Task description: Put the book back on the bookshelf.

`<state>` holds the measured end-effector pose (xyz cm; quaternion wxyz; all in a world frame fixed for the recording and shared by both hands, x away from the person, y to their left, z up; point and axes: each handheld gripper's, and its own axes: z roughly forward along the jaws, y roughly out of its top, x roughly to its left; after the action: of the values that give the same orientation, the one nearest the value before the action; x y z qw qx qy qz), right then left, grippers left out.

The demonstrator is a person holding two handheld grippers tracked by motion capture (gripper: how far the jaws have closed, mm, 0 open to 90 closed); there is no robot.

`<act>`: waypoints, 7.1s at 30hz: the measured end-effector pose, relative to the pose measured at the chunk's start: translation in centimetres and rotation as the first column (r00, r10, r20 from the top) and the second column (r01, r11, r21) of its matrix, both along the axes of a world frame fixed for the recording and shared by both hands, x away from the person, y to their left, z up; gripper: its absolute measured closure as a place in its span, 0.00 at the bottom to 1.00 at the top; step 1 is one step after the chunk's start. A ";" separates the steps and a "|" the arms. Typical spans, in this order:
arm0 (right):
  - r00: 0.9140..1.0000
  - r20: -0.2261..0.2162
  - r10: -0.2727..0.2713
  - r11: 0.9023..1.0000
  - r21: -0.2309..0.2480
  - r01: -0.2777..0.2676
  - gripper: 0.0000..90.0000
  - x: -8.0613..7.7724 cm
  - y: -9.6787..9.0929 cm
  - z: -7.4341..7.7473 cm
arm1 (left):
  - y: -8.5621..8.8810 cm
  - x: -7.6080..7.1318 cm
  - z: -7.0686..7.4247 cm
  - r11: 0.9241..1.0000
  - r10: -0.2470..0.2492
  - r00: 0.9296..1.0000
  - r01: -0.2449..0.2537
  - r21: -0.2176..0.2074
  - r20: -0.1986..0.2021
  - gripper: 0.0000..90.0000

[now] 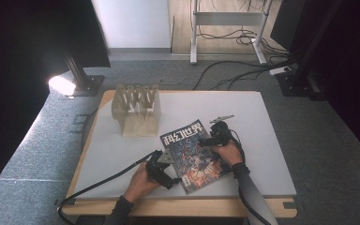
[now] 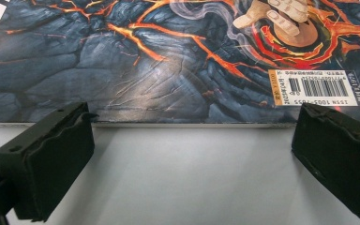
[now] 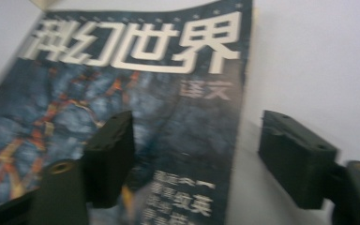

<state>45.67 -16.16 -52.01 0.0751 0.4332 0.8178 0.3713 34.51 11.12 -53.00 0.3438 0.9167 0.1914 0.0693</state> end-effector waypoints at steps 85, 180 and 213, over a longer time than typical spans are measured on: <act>0.951 0.211 0.225 0.972 0.013 -0.233 0.91 -6.3 2.2 14.7 | 2.2 6.2 3.1 0.966 0.133 0.975 -0.167 -0.197 -0.176 0.05; 0.950 0.309 0.048 0.993 0.085 -0.078 0.46 -7.5 -5.0 10.6 | 4.8 3.3 16.5 0.974 0.130 0.983 -0.101 -0.204 0.133 0.92; 0.989 0.136 -0.064 0.993 -0.088 0.076 0.00 -8.1 -5.2 -1.3 | 16.0 -0.6 20.0 0.895 0.384 0.920 -0.350 -0.277 0.076 0.92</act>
<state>37.55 -21.39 -53.28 0.1626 0.4321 0.8116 0.3580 33.92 27.16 -32.97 0.4525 0.8049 0.3459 0.1664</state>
